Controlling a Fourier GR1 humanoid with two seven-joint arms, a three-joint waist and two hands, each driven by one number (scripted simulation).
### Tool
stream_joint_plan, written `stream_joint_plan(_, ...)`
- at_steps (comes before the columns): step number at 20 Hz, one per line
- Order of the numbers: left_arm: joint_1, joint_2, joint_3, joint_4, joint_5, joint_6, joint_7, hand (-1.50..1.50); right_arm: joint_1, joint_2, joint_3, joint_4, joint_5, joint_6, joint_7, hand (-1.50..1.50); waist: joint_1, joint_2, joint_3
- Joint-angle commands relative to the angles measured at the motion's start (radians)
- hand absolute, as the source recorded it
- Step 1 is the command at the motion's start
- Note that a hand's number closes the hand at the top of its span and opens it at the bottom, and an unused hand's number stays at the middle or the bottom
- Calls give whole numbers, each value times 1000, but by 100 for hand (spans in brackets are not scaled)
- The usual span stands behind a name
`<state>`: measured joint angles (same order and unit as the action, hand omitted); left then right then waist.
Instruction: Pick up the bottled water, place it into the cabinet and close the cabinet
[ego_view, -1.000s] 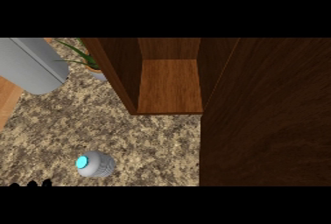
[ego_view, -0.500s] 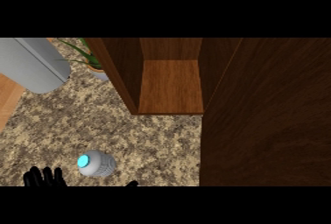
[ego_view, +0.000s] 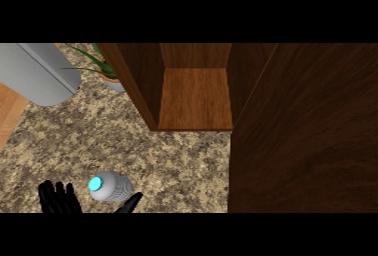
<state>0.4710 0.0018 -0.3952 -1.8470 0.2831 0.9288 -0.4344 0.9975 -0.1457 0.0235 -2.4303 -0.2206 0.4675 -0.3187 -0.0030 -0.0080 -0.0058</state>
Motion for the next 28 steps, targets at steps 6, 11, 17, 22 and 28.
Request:
stream_joint_plan(6,-135,-2,159,365,326,-194,-329,-150,51,-35,-74,-143,-89,10,17,-150,3,9,1)
stream_joint_plan(11,-180,-2,243,516,398,-301,-415,-150,120,-6,-31,-173,-43,37,-18,-150,-9,7,3)
stream_joint_plan(17,-202,-2,265,651,441,-368,-518,-150,135,-26,-114,-155,-91,61,-65,-150,-6,8,4)
stream_joint_plan(22,-265,-2,280,768,552,-535,-590,-150,184,-29,-120,-183,-93,81,-71,-150,-11,7,3)
stream_joint_plan(28,-353,-2,298,845,591,-652,-641,-150,187,-9,-124,-152,-79,94,-104,-150,-12,7,3)
